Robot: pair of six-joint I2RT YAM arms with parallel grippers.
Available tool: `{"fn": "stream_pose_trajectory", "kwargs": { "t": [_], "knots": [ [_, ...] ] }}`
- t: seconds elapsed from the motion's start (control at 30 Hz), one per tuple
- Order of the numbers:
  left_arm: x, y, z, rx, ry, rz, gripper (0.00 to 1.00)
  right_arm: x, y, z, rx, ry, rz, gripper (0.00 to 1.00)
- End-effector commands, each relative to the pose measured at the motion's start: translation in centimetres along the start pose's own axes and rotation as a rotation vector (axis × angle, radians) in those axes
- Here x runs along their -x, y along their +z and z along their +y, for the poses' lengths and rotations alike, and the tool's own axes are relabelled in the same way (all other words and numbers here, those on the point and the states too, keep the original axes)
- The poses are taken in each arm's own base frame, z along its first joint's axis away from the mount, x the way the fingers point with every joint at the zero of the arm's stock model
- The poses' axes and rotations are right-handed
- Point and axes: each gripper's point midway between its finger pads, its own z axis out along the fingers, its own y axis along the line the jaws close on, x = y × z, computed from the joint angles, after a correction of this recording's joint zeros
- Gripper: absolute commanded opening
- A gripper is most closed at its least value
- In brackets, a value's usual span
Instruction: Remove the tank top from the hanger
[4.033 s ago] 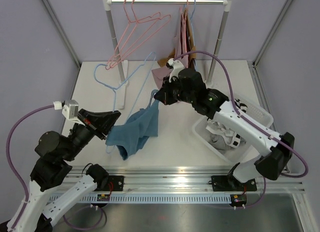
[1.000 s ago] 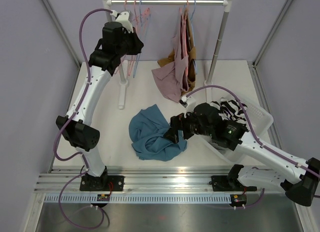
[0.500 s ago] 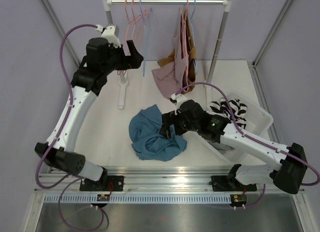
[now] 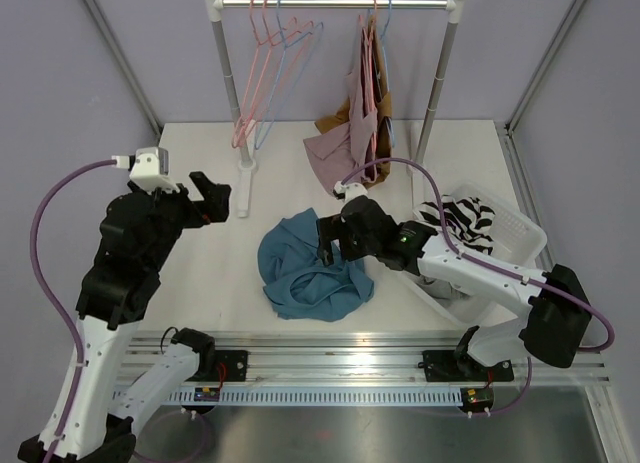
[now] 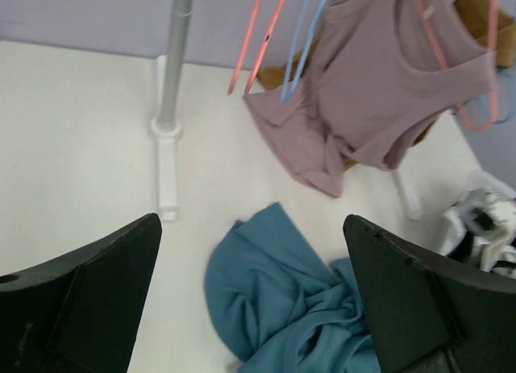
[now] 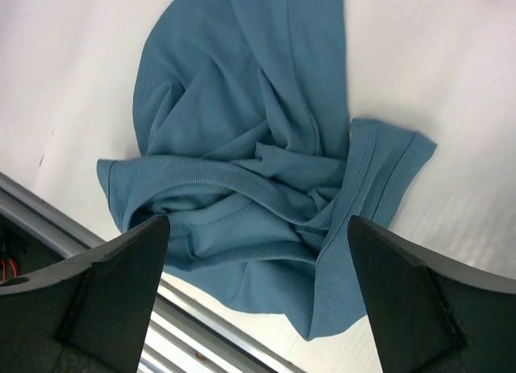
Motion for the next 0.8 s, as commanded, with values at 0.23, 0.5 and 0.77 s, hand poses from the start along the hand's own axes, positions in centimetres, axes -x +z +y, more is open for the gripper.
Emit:
{"fn": "stream_pose_trajectory", "kwargs": {
  "t": [0.23, 0.5, 0.77],
  "knots": [
    [-7.5, -1.9, 7.1, 0.241, 0.136, 0.070, 0.99, 0.1, 1.6, 0.2, -0.053, 0.034, 0.033, 0.99],
    [-9.4, -1.6, 7.7, 0.250, 0.119, 0.087, 0.99, -4.7, 5.5, 3.3, -0.024, -0.096, 0.220, 1.00],
    [-9.4, -1.8, 7.7, 0.246, 0.118, 0.070, 0.99, -8.7, 10.7, 3.3, -0.139, -0.218, 0.320, 0.99]
  ]
}}
